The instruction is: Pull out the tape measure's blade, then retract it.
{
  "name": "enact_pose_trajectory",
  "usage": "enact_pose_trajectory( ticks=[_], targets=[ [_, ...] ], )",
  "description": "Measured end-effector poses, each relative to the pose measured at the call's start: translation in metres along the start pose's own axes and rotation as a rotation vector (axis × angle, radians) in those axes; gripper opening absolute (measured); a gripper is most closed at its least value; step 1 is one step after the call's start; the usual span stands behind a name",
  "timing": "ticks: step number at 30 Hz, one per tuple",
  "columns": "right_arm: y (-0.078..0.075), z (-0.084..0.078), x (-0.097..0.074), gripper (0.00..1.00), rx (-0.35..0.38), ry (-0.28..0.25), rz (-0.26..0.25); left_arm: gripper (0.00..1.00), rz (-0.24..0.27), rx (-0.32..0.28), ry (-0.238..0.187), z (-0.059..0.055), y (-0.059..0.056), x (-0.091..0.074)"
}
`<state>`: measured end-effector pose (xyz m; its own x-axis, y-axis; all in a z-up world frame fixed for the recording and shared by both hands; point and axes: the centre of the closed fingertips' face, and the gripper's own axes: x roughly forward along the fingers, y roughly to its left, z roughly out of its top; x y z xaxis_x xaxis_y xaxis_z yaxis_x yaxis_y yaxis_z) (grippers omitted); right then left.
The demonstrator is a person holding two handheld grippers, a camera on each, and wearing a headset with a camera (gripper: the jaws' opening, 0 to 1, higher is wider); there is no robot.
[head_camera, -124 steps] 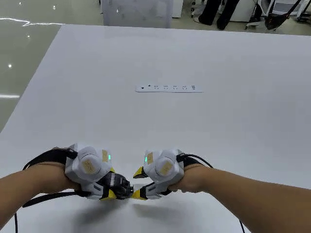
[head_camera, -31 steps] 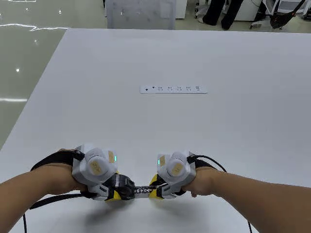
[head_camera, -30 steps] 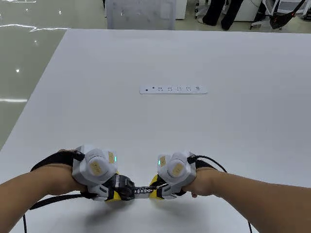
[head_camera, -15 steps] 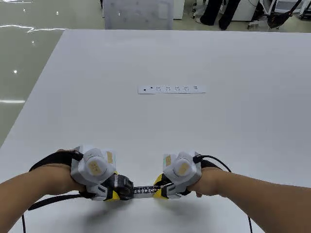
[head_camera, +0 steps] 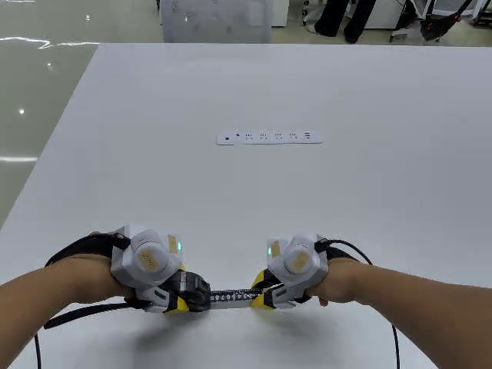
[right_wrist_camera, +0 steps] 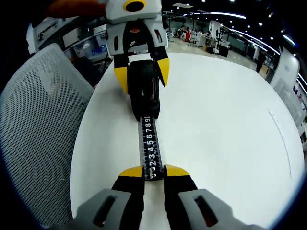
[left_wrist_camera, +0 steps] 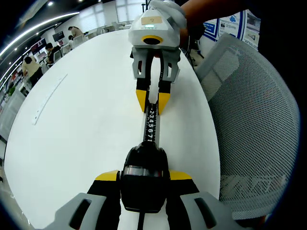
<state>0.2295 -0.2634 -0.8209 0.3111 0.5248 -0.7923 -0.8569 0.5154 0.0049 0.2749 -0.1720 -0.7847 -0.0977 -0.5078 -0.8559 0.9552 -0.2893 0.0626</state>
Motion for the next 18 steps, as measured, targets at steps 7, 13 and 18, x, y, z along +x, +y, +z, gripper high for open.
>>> enact_pose_trajectory(
  ticks=[7,13,18],
  targets=[
    [-0.001,-0.008,-0.006,0.13,0.005,0.008,-0.002,0.33,0.002,-0.001,0.0,0.0,0.0,0.0],
    [-0.001,-0.014,-0.011,0.13,-0.002,0.018,-0.001,0.33,0.002,-0.004,0.0,0.0,0.0,0.0],
    [-0.003,-0.018,-0.014,0.13,0.006,0.019,-0.004,0.33,0.003,-0.005,-0.001,0.0,0.0,0.0]
  ],
)
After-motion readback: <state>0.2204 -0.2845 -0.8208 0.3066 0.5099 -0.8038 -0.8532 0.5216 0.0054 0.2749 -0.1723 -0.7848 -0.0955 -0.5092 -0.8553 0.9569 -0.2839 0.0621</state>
